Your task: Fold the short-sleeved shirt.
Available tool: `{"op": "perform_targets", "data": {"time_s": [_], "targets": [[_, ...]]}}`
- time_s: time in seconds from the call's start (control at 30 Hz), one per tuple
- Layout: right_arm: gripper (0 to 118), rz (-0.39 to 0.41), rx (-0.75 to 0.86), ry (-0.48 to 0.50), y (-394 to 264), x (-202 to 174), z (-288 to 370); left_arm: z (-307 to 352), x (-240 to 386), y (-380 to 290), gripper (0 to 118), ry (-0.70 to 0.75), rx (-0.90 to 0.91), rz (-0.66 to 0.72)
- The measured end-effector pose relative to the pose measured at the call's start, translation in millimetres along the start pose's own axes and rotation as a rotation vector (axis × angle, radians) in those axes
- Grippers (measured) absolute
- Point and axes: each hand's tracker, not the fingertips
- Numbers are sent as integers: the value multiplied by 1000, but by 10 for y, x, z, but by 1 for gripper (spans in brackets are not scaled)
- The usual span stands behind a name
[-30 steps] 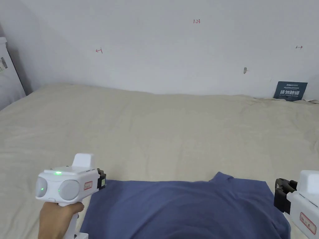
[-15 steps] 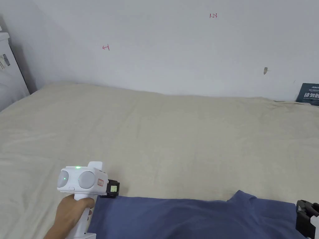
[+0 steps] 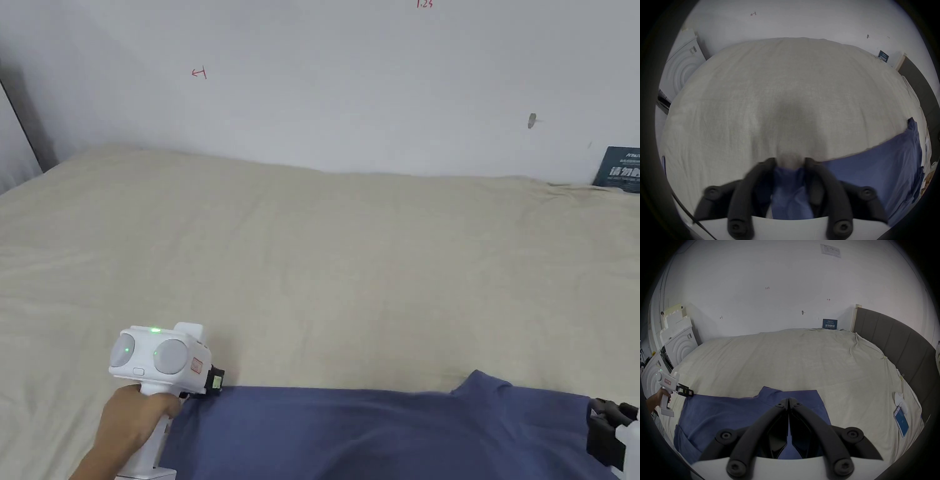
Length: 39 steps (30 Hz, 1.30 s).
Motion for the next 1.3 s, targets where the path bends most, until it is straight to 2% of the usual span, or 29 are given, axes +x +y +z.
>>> {"op": "perform_targets", "data": {"time_s": [0.1,0.47,0.57,0.63,0.67,0.7,0.73,0.77,0.8,0.9,1.0,1.03,1.07,1.1,1.13,1.17,1.3], "targets": [[1,-8,-19,-6,17,54,-102,37,34,-21,1,-20,-9,17],[1,-4,-133,-61,229,400,-932,719,167,-220,0,-94,117,-31],[2,-56,-200,-59,228,543,-1241,854,211,-270,0,-80,131,-54],[18,-81,-242,-75,221,565,-1357,905,198,-284,0,-83,135,-53],[34,-97,-267,-73,215,598,-1432,929,190,-292,0,-84,139,-49],[60,-105,-286,-75,207,617,-1500,825,150,-272,0,-87,141,-44],[76,-116,-295,-72,195,633,-1548,834,146,-278,0,-90,142,-42],[88,-134,-313,-70,175,634,-1579,844,147,-285,0,-90,144,-42],[91,-143,-330,-78,161,643,-1625,846,148,-286,0,-89,143,-43],[91,-145,-359,-97,119,602,-1669,835,132,-289,0,-90,142,-46],[88,-96,-395,-110,78,534,-1692,830,122,-298,0,-92,141,-44],[80,-89,-399,-109,68,514,-1662,832,122,-301,0,-92,140,-44],[62,-87,-402,-104,54,505,-1658,837,123,-310,0,-90,140,-45],[35,-92,-407,-85,52,497,-1636,838,118,-326,0,-88,140,-44],[17,-98,-400,-77,47,480,-1602,842,115,-334,0,-88,139,-42],[4,-110,-384,-63,63,457,-1540,848,111,-345,0,-89,139,-39],[4,-73,-338,-54,143,374,-1308,891,106,-403,0,-76,143,-35]]}}
